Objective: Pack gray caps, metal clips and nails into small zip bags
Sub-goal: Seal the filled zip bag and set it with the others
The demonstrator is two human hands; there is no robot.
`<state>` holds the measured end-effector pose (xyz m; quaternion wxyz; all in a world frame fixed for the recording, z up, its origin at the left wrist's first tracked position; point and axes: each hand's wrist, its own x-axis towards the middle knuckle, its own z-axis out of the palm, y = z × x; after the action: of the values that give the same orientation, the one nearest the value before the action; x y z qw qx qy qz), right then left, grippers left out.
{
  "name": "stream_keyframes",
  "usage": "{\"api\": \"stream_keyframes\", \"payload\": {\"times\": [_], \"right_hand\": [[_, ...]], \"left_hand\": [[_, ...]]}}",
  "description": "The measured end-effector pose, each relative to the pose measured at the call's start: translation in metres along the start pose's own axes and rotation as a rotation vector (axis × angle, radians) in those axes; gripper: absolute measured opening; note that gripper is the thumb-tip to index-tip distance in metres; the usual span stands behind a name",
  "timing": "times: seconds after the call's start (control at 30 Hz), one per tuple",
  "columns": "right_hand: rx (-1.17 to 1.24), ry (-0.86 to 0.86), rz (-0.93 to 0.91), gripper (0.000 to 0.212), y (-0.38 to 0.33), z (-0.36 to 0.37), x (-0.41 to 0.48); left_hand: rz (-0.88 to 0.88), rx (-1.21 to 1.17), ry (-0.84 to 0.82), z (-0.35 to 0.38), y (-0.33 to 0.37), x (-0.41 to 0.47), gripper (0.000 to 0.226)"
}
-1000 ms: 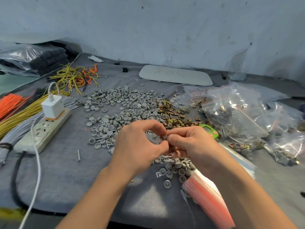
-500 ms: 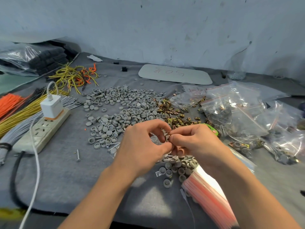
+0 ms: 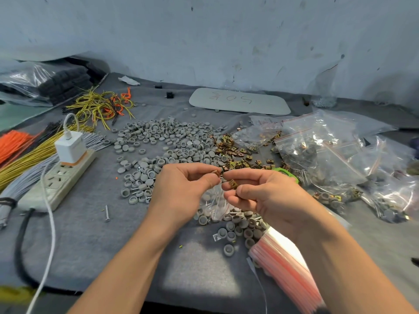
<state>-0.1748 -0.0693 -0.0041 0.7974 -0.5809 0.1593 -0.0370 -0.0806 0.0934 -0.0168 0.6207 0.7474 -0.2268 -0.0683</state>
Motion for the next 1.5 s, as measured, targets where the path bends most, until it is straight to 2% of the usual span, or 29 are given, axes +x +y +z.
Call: {"api": "stream_keyframes", "payload": {"times": [0.1,0.23,0.47,0.7,0.93,1.0,1.1,1.23,1.3,1.37,1.43,1.5], "right_hand": [[-0.006,0.013,-0.006,0.038,0.002,0.001,0.001],[0.001,-0.002,-0.009,0.039,0.004,0.004,0.001],[0.013,0.023,-0.028,0.022,0.004,0.004,0.000],[0.198,-0.063,0.050,0.036,0.000,0.002,-0.003],[0.261,-0.059,0.087,0.035,-0.001,0.000,-0.004],[0.259,-0.059,0.107,0.037,-0.001,0.000,-0.004],[0.210,-0.077,0.124,0.034,0.000,0.003,-0.006],[0.098,0.047,0.124,0.020,0.000,0.002,-0.004],[0.057,0.139,0.101,0.015,0.000,-0.002,-0.003],[-0.084,0.240,0.053,0.010,0.001,-0.004,-0.001],[-0.321,0.328,-0.001,0.012,0.004,-0.007,0.000],[-0.565,0.385,-0.028,0.013,0.008,-0.008,0.003]], "left_hand": [[0.014,-0.030,-0.012,-0.001,-0.001,-0.001,0.015],[0.101,0.073,0.041,0.002,-0.002,-0.004,0.022],[0.090,-0.006,0.069,0.002,-0.004,-0.001,0.016],[0.070,-0.094,0.076,-0.001,-0.005,0.002,0.015],[0.114,-0.068,0.056,0.000,0.001,-0.002,0.015],[0.191,0.036,0.052,0.001,0.002,-0.006,0.013],[0.336,0.368,0.076,0.005,0.003,-0.010,0.016],[0.253,0.379,0.016,0.008,0.007,-0.010,0.019],[0.188,0.319,-0.021,-0.002,0.009,-0.006,0.032],[0.142,0.277,-0.208,-0.017,0.010,-0.004,0.061],[0.125,0.430,-0.482,-0.026,0.011,-0.004,0.095],[0.152,0.710,-0.620,-0.022,0.008,-0.005,0.115]]}}
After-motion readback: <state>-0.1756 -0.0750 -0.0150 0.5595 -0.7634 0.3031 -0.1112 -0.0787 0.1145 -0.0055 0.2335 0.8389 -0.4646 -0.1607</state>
